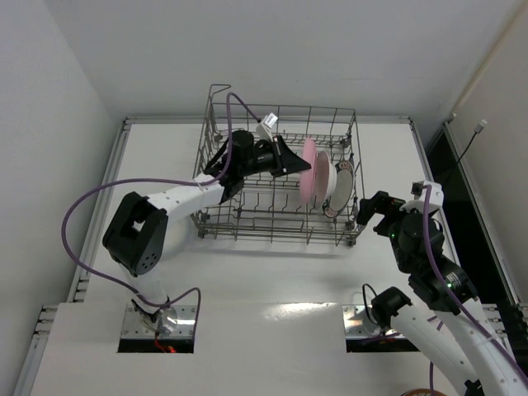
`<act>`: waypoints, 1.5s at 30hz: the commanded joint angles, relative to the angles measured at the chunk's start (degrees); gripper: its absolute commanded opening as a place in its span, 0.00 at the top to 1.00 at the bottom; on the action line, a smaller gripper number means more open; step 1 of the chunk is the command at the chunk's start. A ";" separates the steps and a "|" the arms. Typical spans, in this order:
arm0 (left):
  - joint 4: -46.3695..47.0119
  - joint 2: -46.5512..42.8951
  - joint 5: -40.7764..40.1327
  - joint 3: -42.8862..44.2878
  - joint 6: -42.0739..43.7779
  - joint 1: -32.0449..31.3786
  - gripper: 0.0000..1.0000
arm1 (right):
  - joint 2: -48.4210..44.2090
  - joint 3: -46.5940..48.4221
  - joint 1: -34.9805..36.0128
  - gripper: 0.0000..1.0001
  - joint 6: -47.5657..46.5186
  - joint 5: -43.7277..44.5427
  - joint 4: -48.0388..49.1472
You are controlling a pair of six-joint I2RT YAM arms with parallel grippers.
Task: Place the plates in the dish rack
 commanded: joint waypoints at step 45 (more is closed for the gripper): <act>-68.22 -34.33 -48.23 -11.26 7.09 32.08 0.00 | 1.03 -2.45 -0.37 0.00 -0.06 -3.47 4.83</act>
